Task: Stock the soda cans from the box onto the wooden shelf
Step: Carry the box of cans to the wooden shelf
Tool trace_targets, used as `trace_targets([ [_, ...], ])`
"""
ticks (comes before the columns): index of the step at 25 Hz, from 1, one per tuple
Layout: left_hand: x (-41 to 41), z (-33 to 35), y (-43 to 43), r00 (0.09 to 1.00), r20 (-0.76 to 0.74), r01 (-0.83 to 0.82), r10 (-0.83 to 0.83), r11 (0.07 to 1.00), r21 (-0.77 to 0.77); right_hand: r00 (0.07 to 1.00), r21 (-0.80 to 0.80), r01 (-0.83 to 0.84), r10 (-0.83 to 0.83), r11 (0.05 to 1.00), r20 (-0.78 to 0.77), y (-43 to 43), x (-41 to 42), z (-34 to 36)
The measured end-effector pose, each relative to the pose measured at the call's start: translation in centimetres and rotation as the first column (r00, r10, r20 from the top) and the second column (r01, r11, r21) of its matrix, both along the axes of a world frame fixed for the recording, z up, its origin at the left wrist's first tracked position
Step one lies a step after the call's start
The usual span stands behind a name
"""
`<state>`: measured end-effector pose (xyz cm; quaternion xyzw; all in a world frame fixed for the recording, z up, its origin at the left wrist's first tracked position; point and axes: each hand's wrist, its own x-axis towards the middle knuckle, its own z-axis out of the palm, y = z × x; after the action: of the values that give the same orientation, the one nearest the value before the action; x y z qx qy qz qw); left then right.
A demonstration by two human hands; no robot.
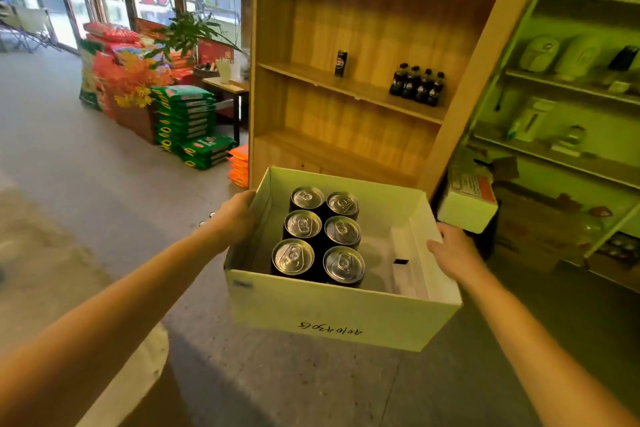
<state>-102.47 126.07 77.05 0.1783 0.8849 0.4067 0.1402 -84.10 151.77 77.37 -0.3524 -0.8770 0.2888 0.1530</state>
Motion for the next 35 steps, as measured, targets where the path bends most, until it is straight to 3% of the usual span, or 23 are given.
trace_targets([
  [7,-20.0,-0.1,7.3,0.998,0.012,-0.054,0.055,0.997,-0.054,0.997,-0.068,-0.074,0.074,0.995,-0.004,8.1,-21.6,-0.1],
  [22,-59.0,-3.6,19.2,0.955,0.056,-0.292,0.292,0.956,0.003,0.979,-0.081,-0.203,0.203,0.976,-0.01,22.4,-66.5,-4.1],
  [29,-73.5,-8.0,20.2,0.982,0.039,-0.183,0.185,0.982,-0.052,0.995,-0.089,-0.098,0.1,0.991,0.026,22.2,-77.9,-8.5],
  [35,-87.4,-15.1,20.3,0.996,0.014,0.087,-0.086,0.984,-0.156,0.979,-0.14,0.203,-0.196,0.969,0.063,17.3,-84.7,-17.2],
])
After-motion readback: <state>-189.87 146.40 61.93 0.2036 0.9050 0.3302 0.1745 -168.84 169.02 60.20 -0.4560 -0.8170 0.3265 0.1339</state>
